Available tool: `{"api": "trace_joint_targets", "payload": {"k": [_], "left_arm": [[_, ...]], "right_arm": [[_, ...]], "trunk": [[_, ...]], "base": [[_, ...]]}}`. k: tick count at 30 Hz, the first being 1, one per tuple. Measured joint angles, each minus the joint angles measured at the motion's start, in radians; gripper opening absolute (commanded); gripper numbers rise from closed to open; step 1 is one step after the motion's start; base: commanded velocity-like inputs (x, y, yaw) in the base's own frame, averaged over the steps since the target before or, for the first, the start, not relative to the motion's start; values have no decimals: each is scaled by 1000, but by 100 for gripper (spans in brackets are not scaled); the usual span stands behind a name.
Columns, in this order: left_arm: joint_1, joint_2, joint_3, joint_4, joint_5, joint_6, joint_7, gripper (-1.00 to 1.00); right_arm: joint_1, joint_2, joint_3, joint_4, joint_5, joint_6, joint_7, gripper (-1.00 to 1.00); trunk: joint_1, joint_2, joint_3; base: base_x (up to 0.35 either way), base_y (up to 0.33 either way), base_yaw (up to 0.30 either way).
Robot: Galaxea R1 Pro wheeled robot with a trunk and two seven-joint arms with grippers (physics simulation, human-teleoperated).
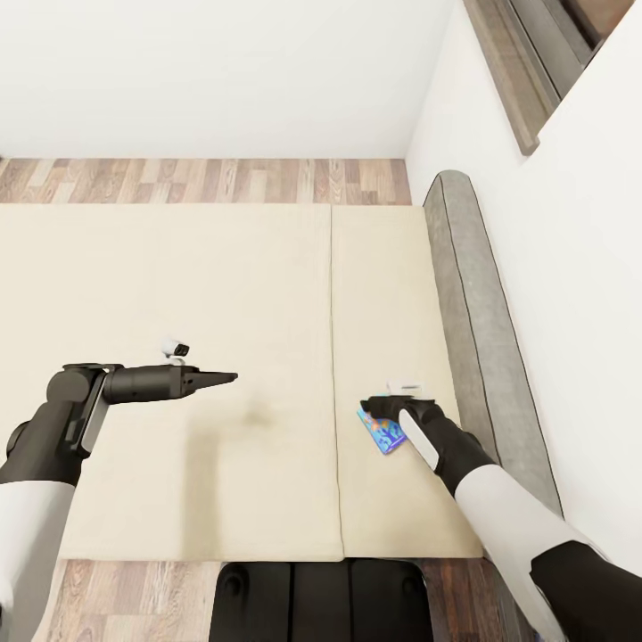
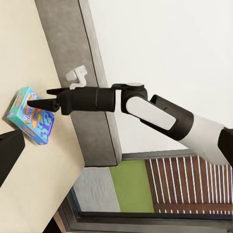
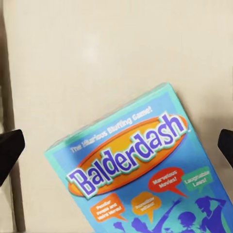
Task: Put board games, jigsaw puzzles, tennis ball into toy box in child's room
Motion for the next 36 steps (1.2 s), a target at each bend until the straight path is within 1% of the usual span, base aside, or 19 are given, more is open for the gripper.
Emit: {"api": "trace_joint_targets", "payload": {"k": [4,13,17,18,22,30,36], "left_arm": [[0,0,0,0,0,0,0,100],[1,0,0,0,0,1,0,100],[1,0,0,0,0,0,0,100],[1,0,0,0,0,1,0,100],[1,0,0,0,0,1,0,100],[0,0,0,0,0,0,0,100],[0,0,0,0,0,0,0,100]], "right_arm": [[-2,-7,0,2,4,0,20,100],[-3,-13,0,5,8,1,32,100],[-3,-26,-1,14,8,1,32,100],[-3,-34,-2,20,9,1,33,100],[-3,-45,-2,37,9,2,34,100],[-3,-48,-2,77,7,6,49,100],[-2,-38,-1,93,6,11,59,100]], "trunk": [[0,0,0],[0,0,0],[0,0,0],[0,0,0],[0,0,0],[0,0,0],[0,0,0]], "base": [[0,0,0],[0,0,0],[0,0,0],[0,0,0],[0,0,0],[0,0,0],[0,0,0]]}}
